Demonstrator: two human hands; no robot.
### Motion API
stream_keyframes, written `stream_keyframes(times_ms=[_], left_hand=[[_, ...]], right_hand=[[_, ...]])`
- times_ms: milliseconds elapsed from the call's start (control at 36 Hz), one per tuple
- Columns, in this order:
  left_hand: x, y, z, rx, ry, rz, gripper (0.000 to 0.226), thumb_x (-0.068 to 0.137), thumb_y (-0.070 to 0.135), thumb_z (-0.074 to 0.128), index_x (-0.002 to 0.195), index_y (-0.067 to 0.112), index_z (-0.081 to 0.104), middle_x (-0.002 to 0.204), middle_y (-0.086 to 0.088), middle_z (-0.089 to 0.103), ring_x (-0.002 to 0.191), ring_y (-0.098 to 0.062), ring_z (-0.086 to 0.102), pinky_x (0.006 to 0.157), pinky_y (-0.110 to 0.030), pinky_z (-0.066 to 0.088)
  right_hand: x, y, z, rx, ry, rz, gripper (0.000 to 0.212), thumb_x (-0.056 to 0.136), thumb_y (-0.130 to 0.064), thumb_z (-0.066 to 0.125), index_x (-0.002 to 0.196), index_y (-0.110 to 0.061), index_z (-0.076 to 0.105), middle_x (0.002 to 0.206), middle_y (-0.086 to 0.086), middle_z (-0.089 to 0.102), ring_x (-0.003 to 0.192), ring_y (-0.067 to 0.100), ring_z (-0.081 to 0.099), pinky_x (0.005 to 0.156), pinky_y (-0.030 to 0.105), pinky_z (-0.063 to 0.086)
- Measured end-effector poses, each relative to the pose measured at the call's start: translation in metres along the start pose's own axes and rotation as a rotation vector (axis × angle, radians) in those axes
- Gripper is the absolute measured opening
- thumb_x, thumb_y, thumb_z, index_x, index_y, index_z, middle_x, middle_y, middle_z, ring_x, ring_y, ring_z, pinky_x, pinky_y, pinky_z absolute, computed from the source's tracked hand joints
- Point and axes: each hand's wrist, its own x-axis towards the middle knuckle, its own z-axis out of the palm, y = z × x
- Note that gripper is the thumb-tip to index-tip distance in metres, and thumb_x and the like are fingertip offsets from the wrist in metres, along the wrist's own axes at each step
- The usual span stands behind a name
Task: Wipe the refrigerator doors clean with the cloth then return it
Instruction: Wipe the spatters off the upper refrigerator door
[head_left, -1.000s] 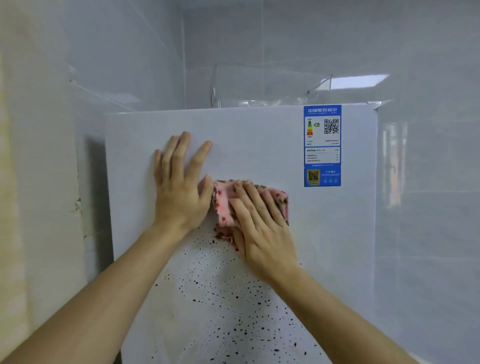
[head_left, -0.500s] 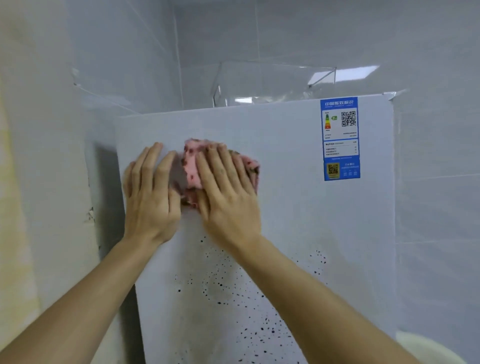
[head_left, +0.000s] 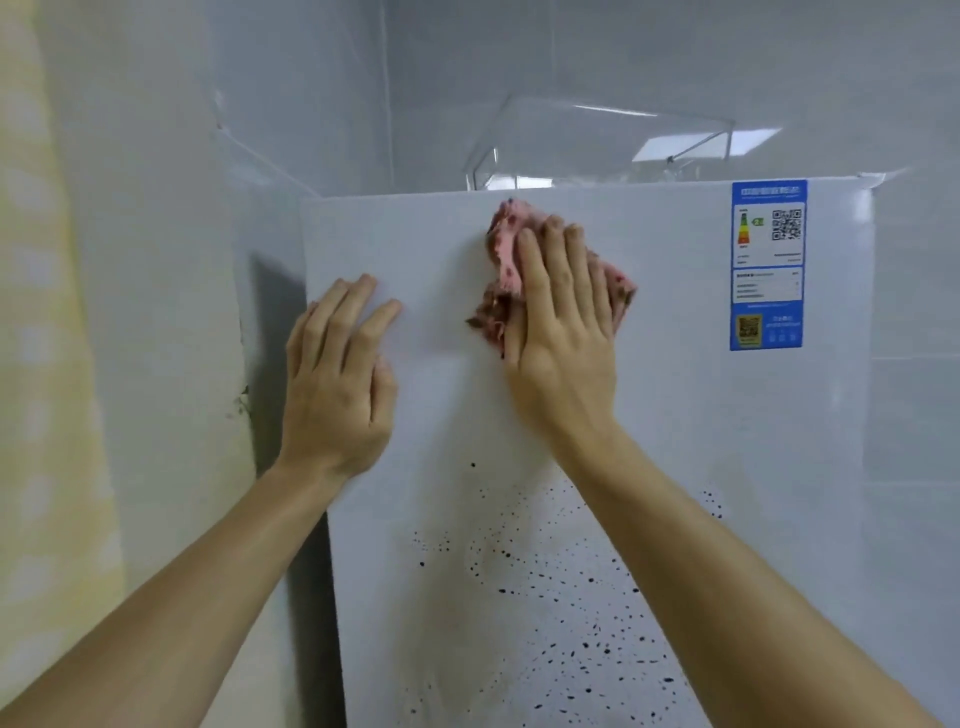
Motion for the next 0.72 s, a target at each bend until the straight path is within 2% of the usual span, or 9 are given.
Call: stream_keyframes(times_ms=[83, 222, 306, 389, 472, 583, 722], left_hand=[[-0.003, -0.009, -0.001, 0.007, 0.020, -0.003, 0.051, 0.098, 0.010, 0.045, 0.148, 0.009, 0.053, 0.162, -0.014, 0.044, 0.154, -0.033, 0.032, 0.127, -0.055, 0.023], [-0.006, -0.016, -0.001, -0.050, 0.094, -0.022, 0.051, 0.094, 0.009, 0.047, 0.144, 0.003, 0.056, 0.159, -0.016, 0.048, 0.151, -0.032, 0.037, 0.123, -0.059, 0.030], [-0.008, -0.028, -0.005, -0.055, 0.128, -0.073, 0.051, 0.089, 0.004, 0.047, 0.138, 0.001, 0.060, 0.156, -0.017, 0.051, 0.150, -0.033, 0.037, 0.122, -0.059, 0.030], [-0.017, -0.039, -0.012, 0.007, 0.097, -0.034, 0.049, 0.094, 0.004, 0.048, 0.141, 0.005, 0.059, 0.158, -0.017, 0.049, 0.151, -0.035, 0.036, 0.127, -0.056, 0.023], [-0.023, -0.049, -0.020, 0.086, 0.072, -0.025, 0.049, 0.098, 0.014, 0.046, 0.145, 0.012, 0.057, 0.161, -0.014, 0.045, 0.153, -0.035, 0.034, 0.129, -0.054, 0.016], [-0.028, -0.068, -0.029, 0.175, 0.012, -0.052, 0.052, 0.099, 0.026, 0.046, 0.151, 0.021, 0.054, 0.168, -0.010, 0.036, 0.158, -0.032, 0.025, 0.128, -0.060, 0.009], [-0.039, -0.097, -0.040, 0.206, -0.078, -0.159, 0.059, 0.099, 0.034, 0.043, 0.158, 0.027, 0.044, 0.174, -0.006, 0.020, 0.162, -0.029, 0.011, 0.128, -0.062, 0.002]], right_hand=[[0.011, -0.024, 0.011, -0.043, 0.003, 0.037, 0.064, 0.100, -0.023, 0.039, 0.163, -0.015, 0.032, 0.171, 0.014, 0.023, 0.161, 0.031, 0.017, 0.132, 0.046, 0.009], [-0.020, -0.051, 0.031, -0.018, -0.088, -0.187, 0.063, 0.101, -0.024, 0.046, 0.162, -0.015, 0.036, 0.170, 0.014, 0.027, 0.160, 0.031, 0.019, 0.131, 0.050, 0.014], [-0.053, -0.056, 0.034, 0.037, -0.155, -0.284, 0.058, 0.106, -0.026, 0.042, 0.162, -0.015, 0.036, 0.171, 0.012, 0.026, 0.161, 0.029, 0.016, 0.131, 0.050, 0.014], [-0.091, -0.055, 0.032, 0.050, -0.226, -0.375, 0.054, 0.110, -0.030, 0.033, 0.162, -0.015, 0.036, 0.171, 0.008, 0.026, 0.161, 0.025, 0.016, 0.132, 0.047, 0.014], [-0.113, -0.050, 0.028, 0.026, -0.286, -0.471, 0.055, 0.111, -0.030, 0.041, 0.163, -0.015, 0.033, 0.172, 0.006, 0.024, 0.161, 0.024, 0.016, 0.131, 0.046, 0.016], [-0.099, -0.037, 0.022, -0.038, -0.338, -0.597, 0.061, 0.109, -0.025, 0.048, 0.165, -0.013, 0.026, 0.174, 0.007, 0.019, 0.162, 0.025, 0.012, 0.132, 0.046, 0.014], [-0.054, -0.047, 0.026, -0.030, -0.248, -0.443, 0.072, 0.099, -0.006, 0.059, 0.163, -0.006, 0.027, 0.172, 0.010, 0.019, 0.161, 0.027, 0.014, 0.133, 0.044, 0.007]])
